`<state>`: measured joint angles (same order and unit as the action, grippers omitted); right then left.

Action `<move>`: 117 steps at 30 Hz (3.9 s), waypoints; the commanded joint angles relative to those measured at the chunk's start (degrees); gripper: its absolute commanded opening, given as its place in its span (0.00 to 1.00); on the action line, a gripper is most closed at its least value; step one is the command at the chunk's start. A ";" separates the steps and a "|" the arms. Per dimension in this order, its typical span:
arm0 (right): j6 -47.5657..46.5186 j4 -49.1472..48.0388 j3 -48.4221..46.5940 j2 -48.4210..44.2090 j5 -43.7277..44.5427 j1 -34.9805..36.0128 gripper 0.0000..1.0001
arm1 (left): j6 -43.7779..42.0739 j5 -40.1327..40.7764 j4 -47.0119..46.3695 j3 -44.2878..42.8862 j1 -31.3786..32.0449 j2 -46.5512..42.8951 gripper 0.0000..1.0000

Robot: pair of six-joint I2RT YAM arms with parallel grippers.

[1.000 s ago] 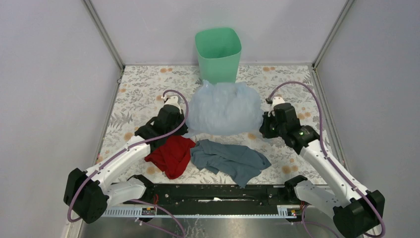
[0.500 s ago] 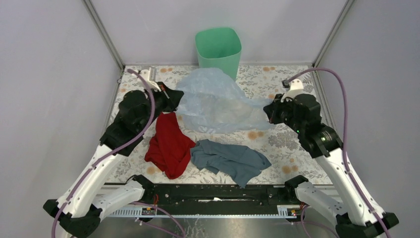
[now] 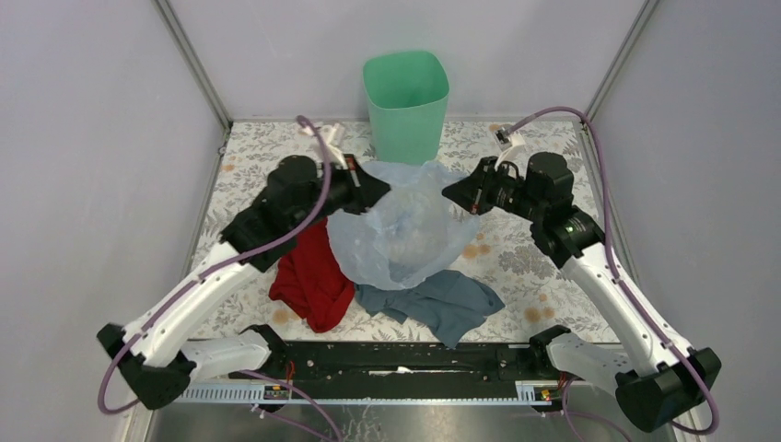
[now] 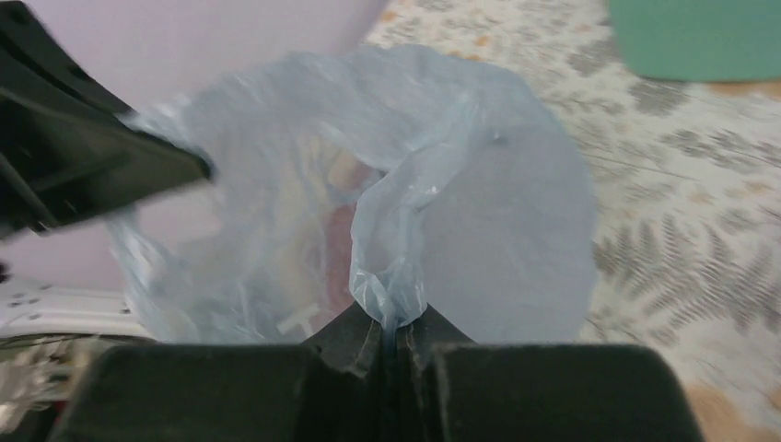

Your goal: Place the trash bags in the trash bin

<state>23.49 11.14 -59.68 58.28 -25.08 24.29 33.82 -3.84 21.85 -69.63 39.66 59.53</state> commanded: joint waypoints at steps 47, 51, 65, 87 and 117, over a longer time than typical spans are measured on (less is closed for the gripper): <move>0.14 -10.00 10.06 -3.31 52.45 29.23 0.01 | 5.53 12.07 -7.25 -8.12 11.60 11.22 0.75; -0.87 -4.71 12.02 -8.83 59.01 29.23 0.00 | 0.53 20.65 0.71 -8.57 11.21 6.14 0.98; -4.26 13.17 4.41 -20.69 69.21 29.23 0.01 | -5.11 20.46 6.77 -28.24 -8.49 27.54 0.99; -14.42 9.82 4.48 -24.75 67.55 29.23 0.09 | -11.41 28.73 1.30 -58.93 -12.49 66.35 0.48; -23.05 12.34 -15.36 -21.81 72.13 29.22 0.12 | -4.09 13.26 8.65 -21.83 -8.19 30.74 0.00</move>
<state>6.04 27.70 -69.54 34.81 43.68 53.23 25.19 14.66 33.34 -95.81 31.33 96.64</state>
